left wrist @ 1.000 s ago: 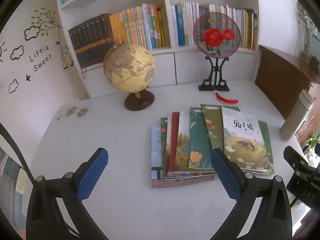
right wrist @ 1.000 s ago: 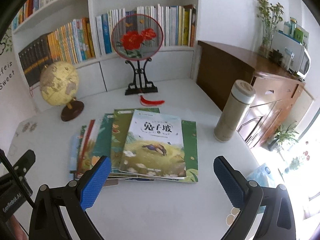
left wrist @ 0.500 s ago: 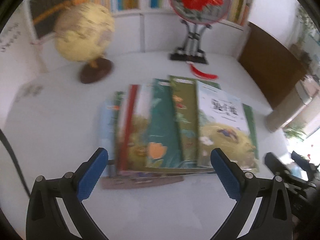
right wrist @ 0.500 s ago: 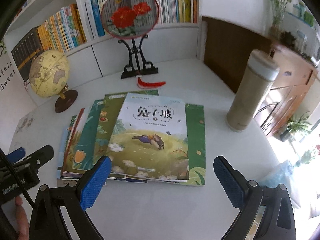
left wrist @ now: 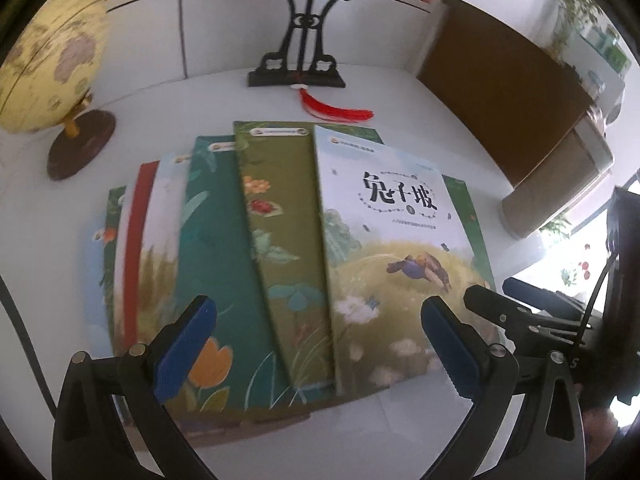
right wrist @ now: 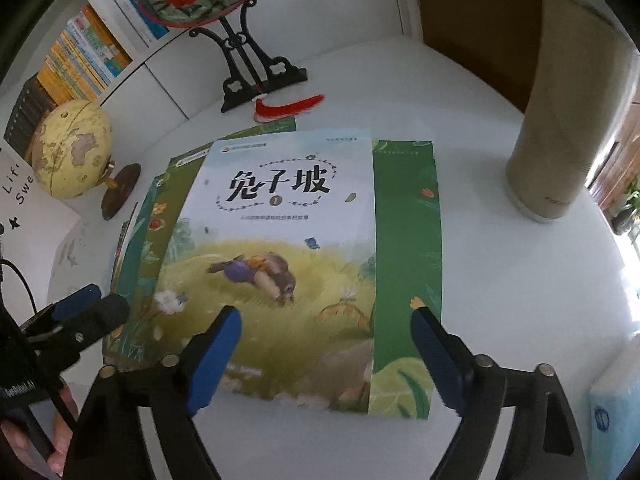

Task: Organize books

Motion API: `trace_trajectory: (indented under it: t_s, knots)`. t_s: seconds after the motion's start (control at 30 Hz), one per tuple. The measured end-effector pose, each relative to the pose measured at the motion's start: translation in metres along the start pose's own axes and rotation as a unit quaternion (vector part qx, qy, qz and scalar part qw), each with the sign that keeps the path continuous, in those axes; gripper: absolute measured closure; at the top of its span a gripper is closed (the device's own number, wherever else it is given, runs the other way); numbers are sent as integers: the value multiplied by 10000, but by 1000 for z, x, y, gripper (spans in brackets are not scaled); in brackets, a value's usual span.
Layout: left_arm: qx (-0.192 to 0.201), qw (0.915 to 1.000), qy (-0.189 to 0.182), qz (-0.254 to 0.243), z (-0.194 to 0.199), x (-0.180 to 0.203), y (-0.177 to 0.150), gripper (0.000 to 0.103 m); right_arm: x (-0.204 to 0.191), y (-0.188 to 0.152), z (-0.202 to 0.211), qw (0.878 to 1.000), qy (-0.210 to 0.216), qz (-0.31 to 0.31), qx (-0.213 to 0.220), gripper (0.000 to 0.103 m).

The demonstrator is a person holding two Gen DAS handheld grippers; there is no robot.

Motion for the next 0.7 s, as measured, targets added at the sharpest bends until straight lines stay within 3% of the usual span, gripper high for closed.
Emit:
trace_trajectory:
  t_s: [0.23, 0.4, 0.5, 0.7]
  knots:
    - [58, 9998, 138, -123, -7, 12, 3, 1, 8, 8, -4, 10000, 27, 69, -7, 22]
    - [13, 9999, -47, -134, -18, 14, 8, 1, 10, 15, -9, 9999, 89, 108, -44, 23]
    - [-52, 9996, -269, -66, -23, 12, 9, 1, 12, 18, -16, 9996, 239, 121, -121, 35]
    - [-27, 9998, -183, -50, -30, 11, 11, 2, 15, 23, -24, 9994, 271, 147, -171, 42]
Point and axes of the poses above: each gripper's, at about its wrist camera, not at the fingertips, and z roughly against the way its jaws point, x to its right, y to its top, the point moved 2 cm from there along -z, roughly the way its jaws point, and after that the axes turned 14 degrees about -x, right-handed, at the moved point
